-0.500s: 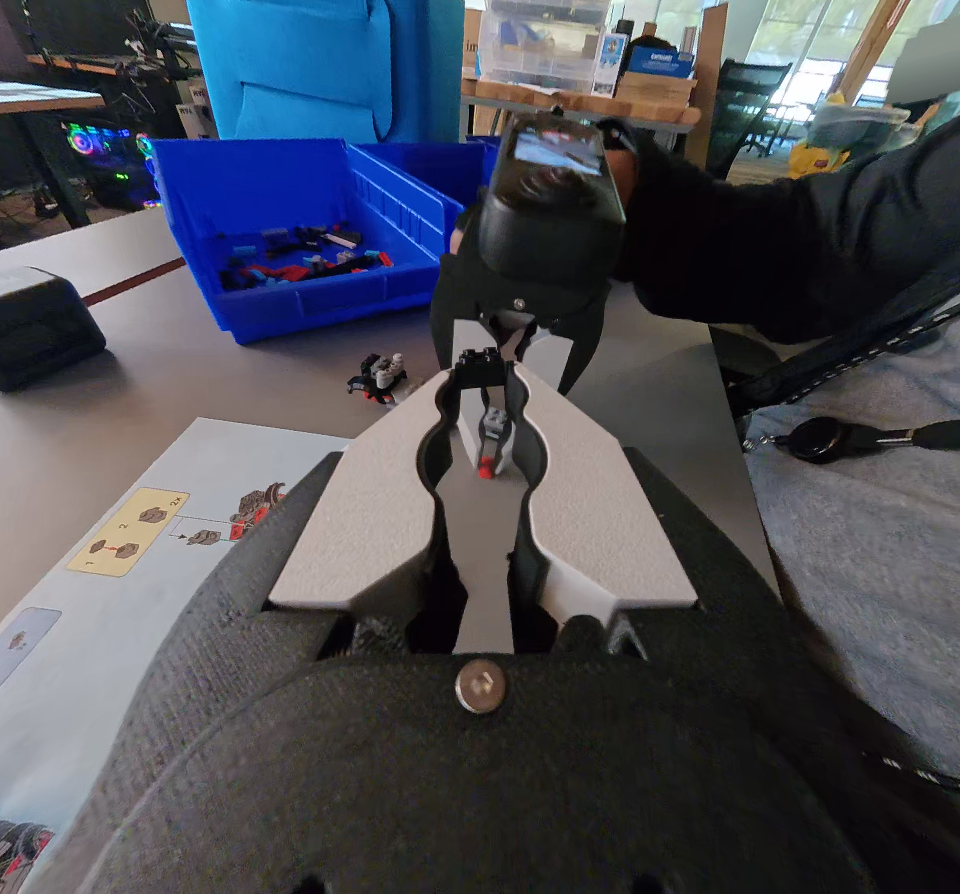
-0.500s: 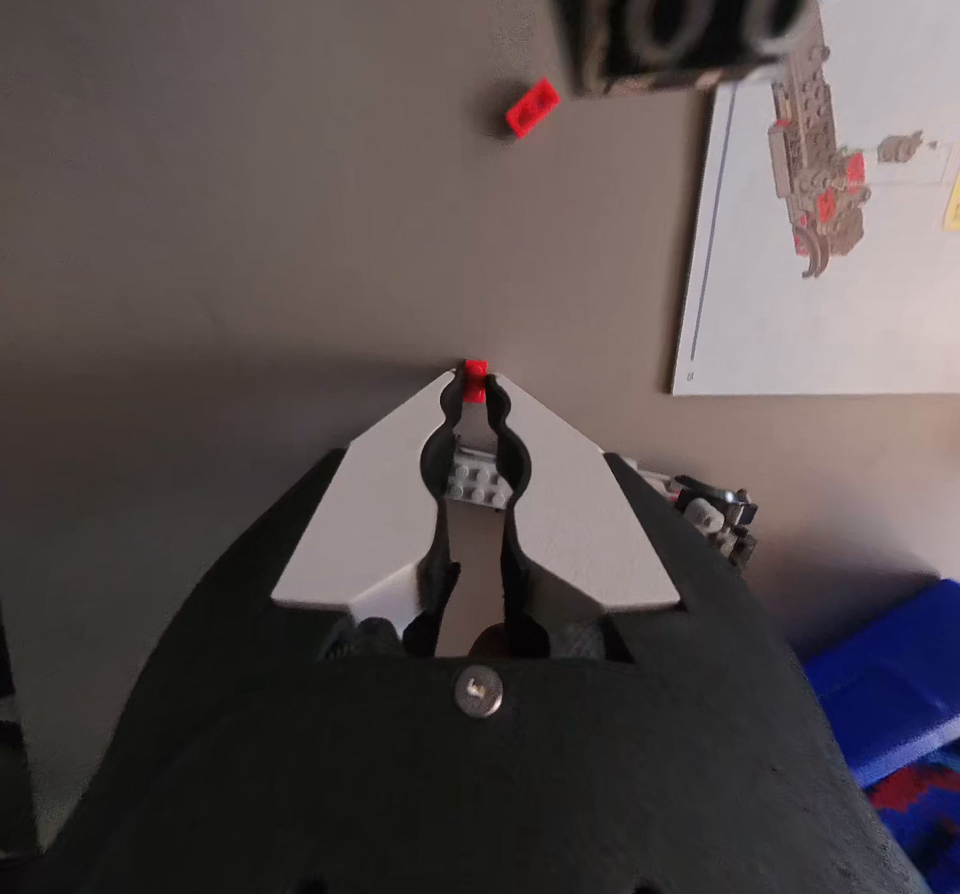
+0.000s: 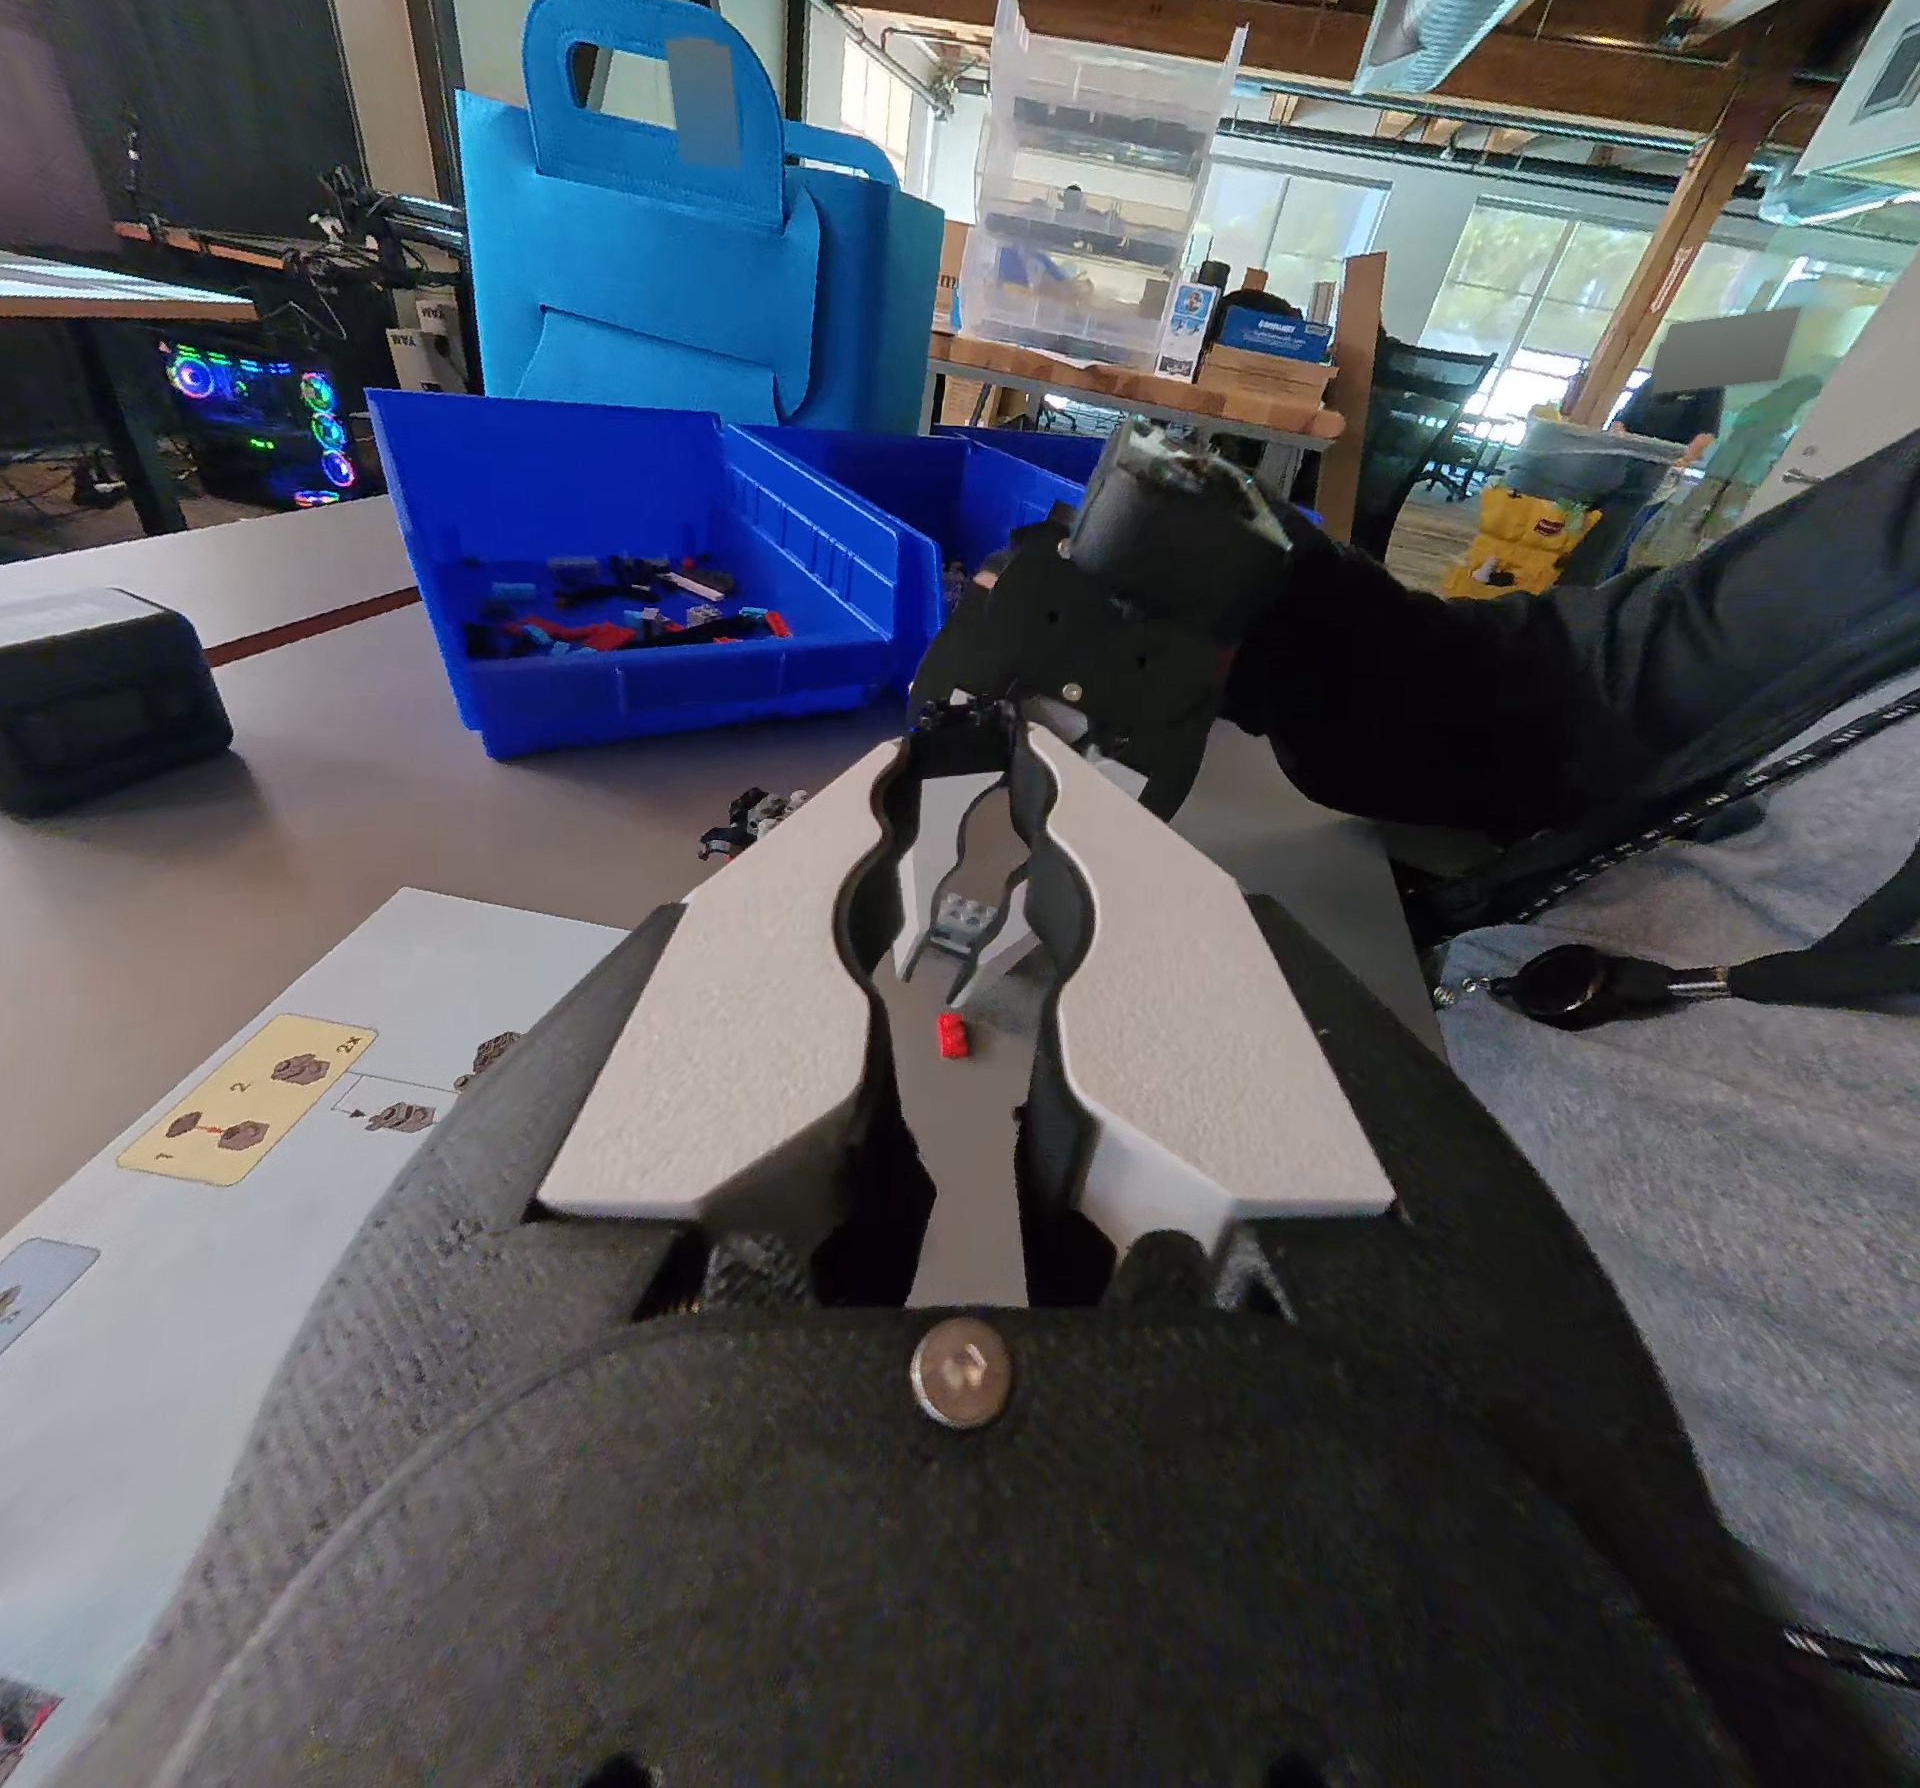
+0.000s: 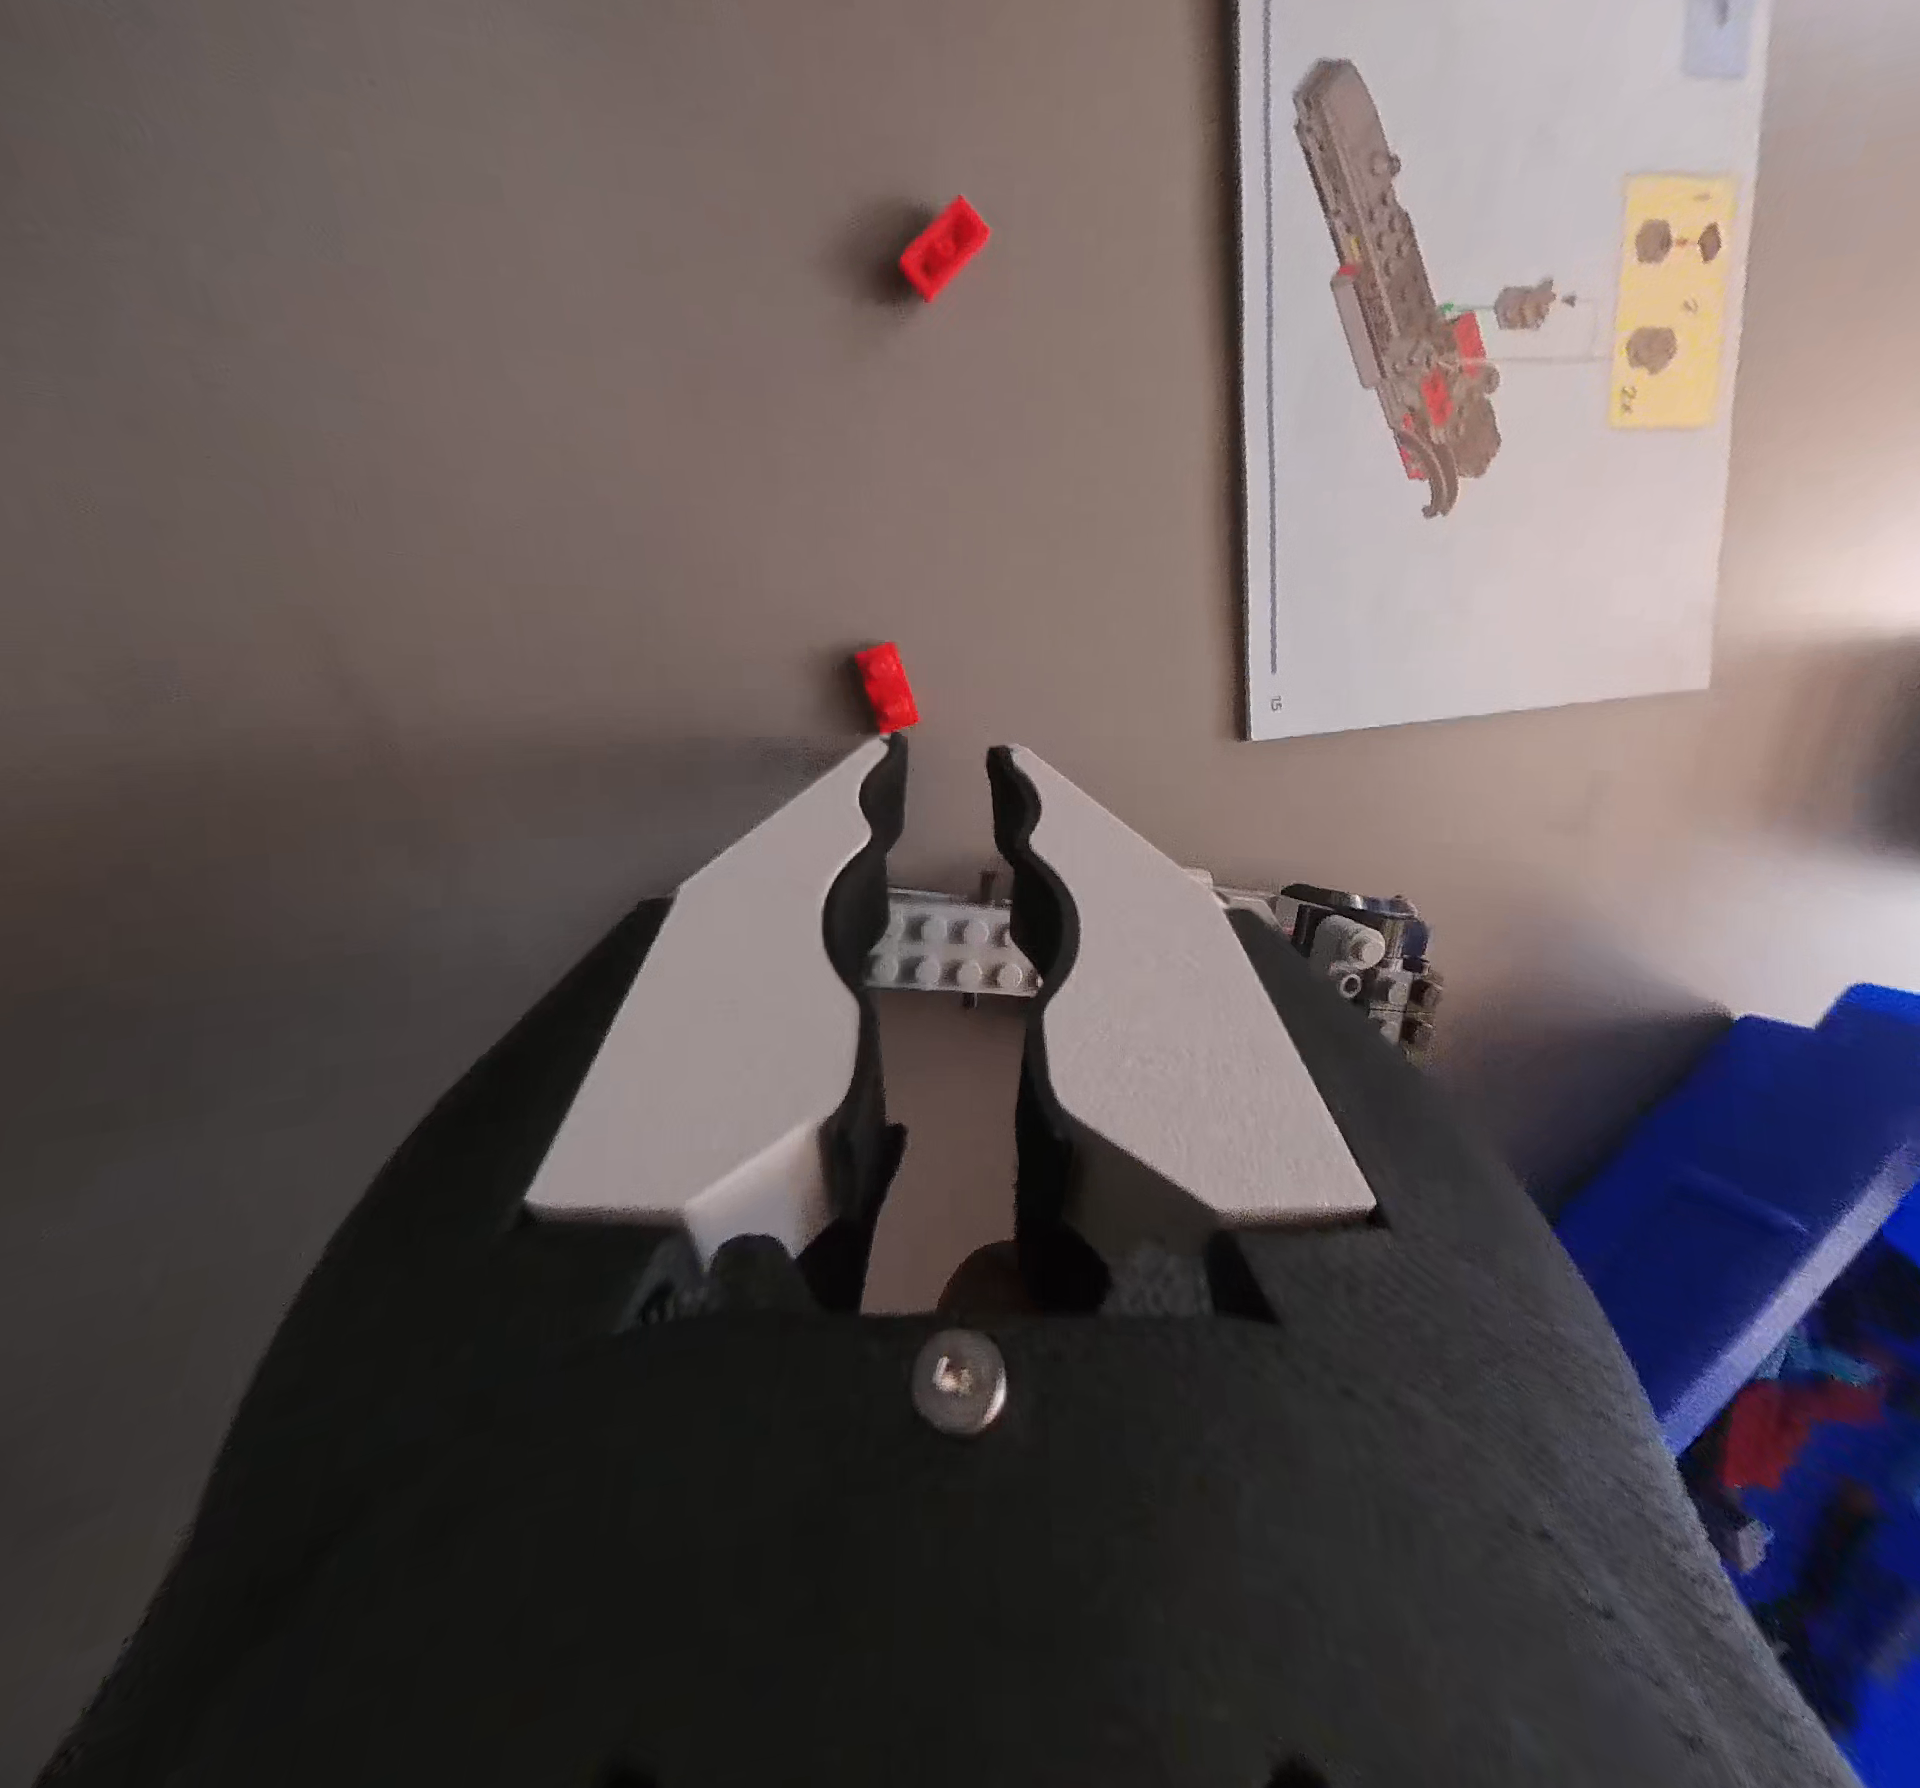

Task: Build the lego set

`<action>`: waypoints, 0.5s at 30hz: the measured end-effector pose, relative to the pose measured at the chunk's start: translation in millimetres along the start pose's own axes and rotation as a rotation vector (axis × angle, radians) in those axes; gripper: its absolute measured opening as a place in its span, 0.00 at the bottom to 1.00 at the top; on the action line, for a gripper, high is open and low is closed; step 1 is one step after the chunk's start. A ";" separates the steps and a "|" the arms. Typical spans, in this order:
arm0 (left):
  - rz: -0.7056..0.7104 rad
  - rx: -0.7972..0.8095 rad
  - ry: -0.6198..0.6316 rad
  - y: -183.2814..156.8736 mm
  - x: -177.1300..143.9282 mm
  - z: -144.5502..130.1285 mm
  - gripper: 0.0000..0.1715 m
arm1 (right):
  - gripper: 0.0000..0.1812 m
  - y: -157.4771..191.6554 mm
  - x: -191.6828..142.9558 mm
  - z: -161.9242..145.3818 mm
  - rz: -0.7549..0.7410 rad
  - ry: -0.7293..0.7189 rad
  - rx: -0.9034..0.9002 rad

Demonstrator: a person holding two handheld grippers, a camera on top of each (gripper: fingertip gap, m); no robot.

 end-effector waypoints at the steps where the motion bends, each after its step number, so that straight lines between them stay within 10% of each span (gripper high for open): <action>1: -0.001 -0.002 -0.003 -0.5 0.3 0.0 0.10 | 0.09 -1.5 2.6 -0.2 -0.009 0.007 0.005; 15: -0.020 -0.028 -0.027 -1.4 1.7 1.9 0.10 | 0.09 7.5 5.0 6.9 0.004 -0.045 0.012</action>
Point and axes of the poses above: each gripper's, where its closed fingertips meet, x out along the fingers, z out of its top, y = z × x across the jaws, the point moved 4 cm from there along -x, back along the fingers, and after that the axes turned 9 degrees about -x, right-handed, at the moved point
